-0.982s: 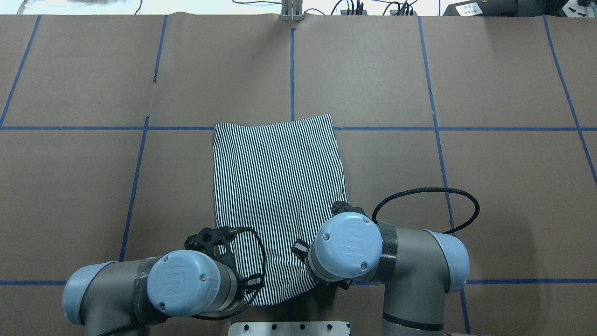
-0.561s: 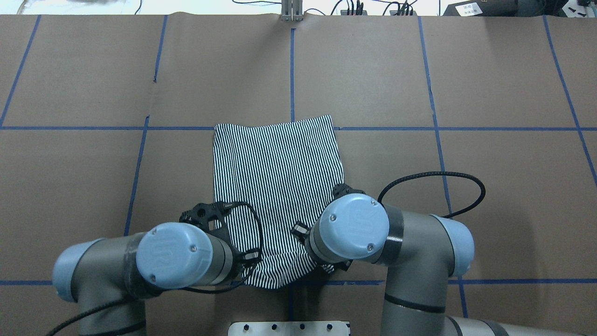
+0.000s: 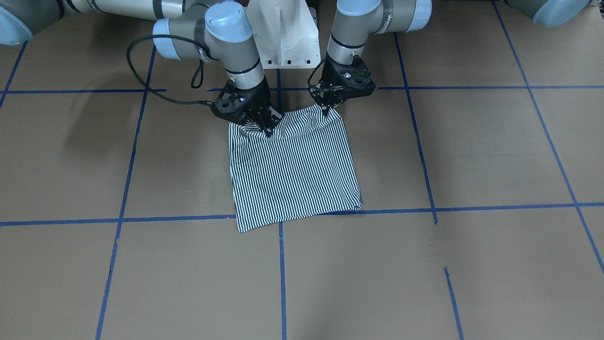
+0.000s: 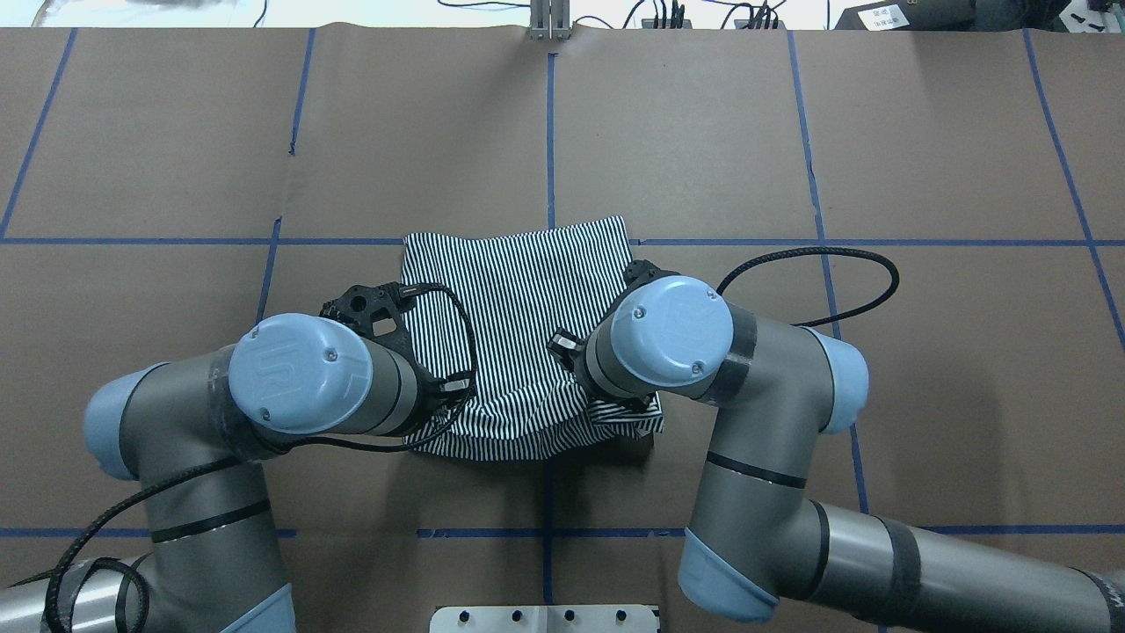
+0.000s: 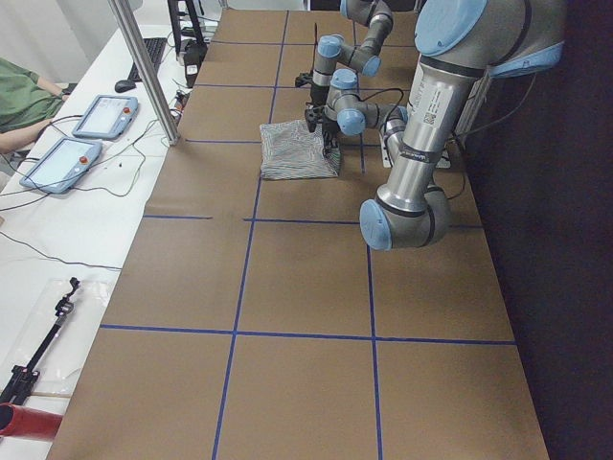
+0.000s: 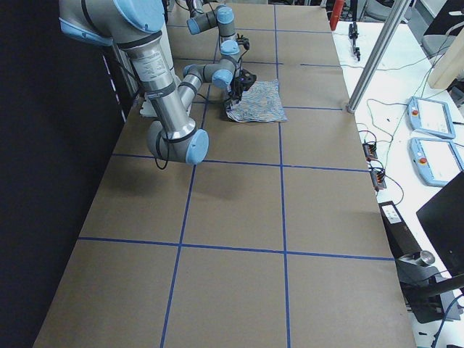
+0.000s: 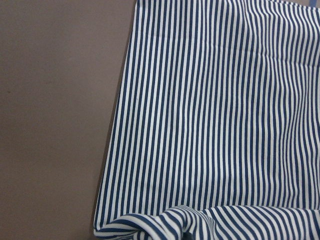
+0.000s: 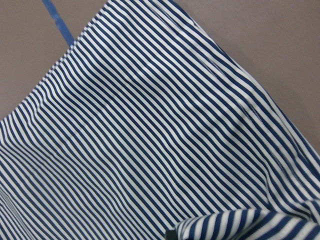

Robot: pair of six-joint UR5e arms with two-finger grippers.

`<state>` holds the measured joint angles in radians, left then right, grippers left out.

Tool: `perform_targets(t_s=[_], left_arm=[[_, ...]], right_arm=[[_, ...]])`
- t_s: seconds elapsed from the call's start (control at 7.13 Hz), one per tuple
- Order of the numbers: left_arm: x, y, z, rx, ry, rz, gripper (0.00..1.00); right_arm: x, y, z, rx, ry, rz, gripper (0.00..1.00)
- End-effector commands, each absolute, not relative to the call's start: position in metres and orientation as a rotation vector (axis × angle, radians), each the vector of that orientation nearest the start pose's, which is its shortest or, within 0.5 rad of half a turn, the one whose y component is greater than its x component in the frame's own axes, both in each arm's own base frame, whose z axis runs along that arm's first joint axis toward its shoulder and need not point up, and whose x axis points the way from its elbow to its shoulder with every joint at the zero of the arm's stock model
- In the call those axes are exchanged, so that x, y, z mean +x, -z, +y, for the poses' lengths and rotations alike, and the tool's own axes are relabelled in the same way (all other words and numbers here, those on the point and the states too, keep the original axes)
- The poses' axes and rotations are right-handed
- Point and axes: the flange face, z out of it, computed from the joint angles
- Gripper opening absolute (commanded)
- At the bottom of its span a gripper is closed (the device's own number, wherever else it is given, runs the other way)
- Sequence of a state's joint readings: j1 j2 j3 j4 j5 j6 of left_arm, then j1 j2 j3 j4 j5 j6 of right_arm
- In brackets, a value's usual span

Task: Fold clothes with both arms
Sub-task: 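Fold the held edge over onto the far half with both grippers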

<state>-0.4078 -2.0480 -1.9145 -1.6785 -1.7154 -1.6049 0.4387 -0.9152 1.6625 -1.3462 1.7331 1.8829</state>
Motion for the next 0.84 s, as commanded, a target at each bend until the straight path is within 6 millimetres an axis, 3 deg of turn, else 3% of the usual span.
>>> perform_targets(t_s=[0.0,0.14,0.28,0.42,0.7], left_arm=[[0.484,-0.233,-0.401,0.09,0.419,0.944,0.0],[0.483,-0.251,-0.463,0.121,0.499,0.915,0.0],[0.49,-0.281,-0.51,0.156,0.53,0.923,0.99],[0.477,-0.287,-0.535,0.215,0.509,0.952,1.0],[0.439,-0.292,-0.57,0.265,0.516,0.929,1.0]], right_arm=[[-0.566,-0.194,-0.463,-0.016,-0.668,-0.994,0.0],[-0.582,-0.192,-0.511,0.017,-0.72,-0.963,0.0],[-0.603,-0.198,-0.548,0.078,-0.747,-1.016,0.73],[-0.6,-0.2,-0.574,0.165,-0.703,-1.025,1.0],[-0.554,-0.201,-0.618,0.195,-0.736,-1.02,1.0]])
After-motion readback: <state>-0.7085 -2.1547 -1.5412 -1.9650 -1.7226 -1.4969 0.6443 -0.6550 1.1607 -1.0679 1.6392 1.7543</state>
